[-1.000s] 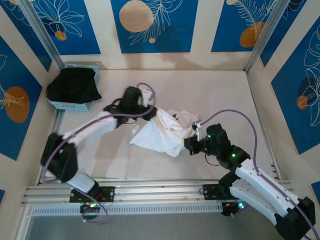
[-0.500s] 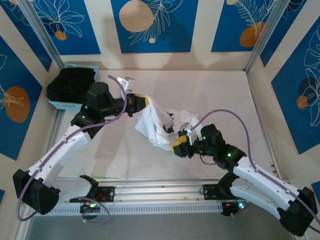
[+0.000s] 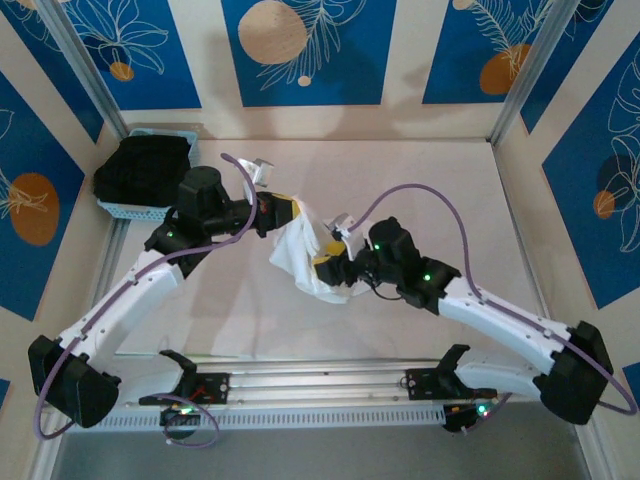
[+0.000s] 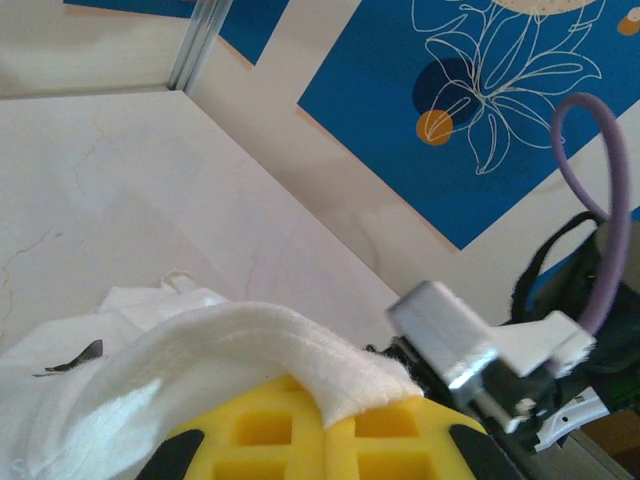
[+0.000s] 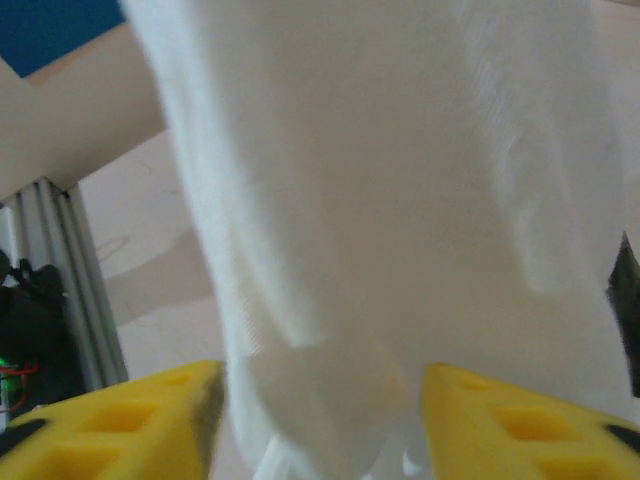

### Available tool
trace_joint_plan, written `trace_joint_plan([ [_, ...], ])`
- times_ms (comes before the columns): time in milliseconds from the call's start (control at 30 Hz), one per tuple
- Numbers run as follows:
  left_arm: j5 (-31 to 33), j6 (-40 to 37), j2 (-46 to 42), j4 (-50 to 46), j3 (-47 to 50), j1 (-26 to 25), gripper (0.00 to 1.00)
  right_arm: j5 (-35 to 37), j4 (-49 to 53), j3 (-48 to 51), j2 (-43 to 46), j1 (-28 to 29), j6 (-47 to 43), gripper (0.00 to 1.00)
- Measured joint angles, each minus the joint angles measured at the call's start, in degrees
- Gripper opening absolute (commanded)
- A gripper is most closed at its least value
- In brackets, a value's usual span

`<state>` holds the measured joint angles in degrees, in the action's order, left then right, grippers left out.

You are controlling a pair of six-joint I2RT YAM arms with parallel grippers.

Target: Fold the inside-out t-shirt

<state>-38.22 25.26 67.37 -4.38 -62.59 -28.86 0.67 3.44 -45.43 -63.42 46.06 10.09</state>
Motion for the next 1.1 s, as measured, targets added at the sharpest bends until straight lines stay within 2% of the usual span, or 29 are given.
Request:
trace_joint_plan([
  [67, 0.09, -0.02, 0.04, 0.0, 0.0, -0.09, 0.0, 0.2, -0.66, -1.22, -2.36, -0.04, -0.04, 0.17],
  [133, 0.63, -0.09, 0.09, -0.46, 0.0, -0.13, 0.0, -0.26, -1.25, -1.49, -2.71, -0.57, 0.24, 0.1],
  [233, 4.04, -0.39, 0.22, -2.78, -0.02, -0.15, 0.0, -4.74, -1.38, -1.4, -0.63, -2.99, 1.53, 0.07],
  [400, 14.01, -2.71, 2.27, -8.15, -0.04, -0.13, 0.0, -20.5, -7.63, 0.57, 4.57, -10.56, 8.0, 0.05],
  [500, 17.25, -3.8, 4.74, -10.01, -0.04, -0.13, 0.0, -28.5, -12.59, 1.44, 4.17, -12.2, 12.48, 0.04],
  [600, 18.8, -4.81, 6.64, -11.19, -0.02, -0.13, 0.1, -33.16, -15.56, 2.12, 2.58, -12.52, 15.1, 0.04],
  [700, 21.2, -5.97, 6.95, -12.83, -0.02, -0.2, 0.38, -36.06, -17.07, 2.73, 1.14, -13.73, 17.03, 0.04],
  [833, 26.64, -7.3, 5.44, -15.17, 0.96, -0.96, 0.54, -37.79, -17.55, 2.86, 0.39, -15.82, 18.29, 0.04],
  [967, 28.48, -8.24, 0.02, -16.5, 4.83, -4.0, 0.61, -38.86, -17.86, 2.93, 0.2, -17.27, 18.88, 0.04],
  [1100, 26.67, -9.4, -3.39, -16.57, 6.49, -8.85, 0.56, -39.63, -17.99, 3.23, 0.13, -18.32, 19.06, 0.04],
])
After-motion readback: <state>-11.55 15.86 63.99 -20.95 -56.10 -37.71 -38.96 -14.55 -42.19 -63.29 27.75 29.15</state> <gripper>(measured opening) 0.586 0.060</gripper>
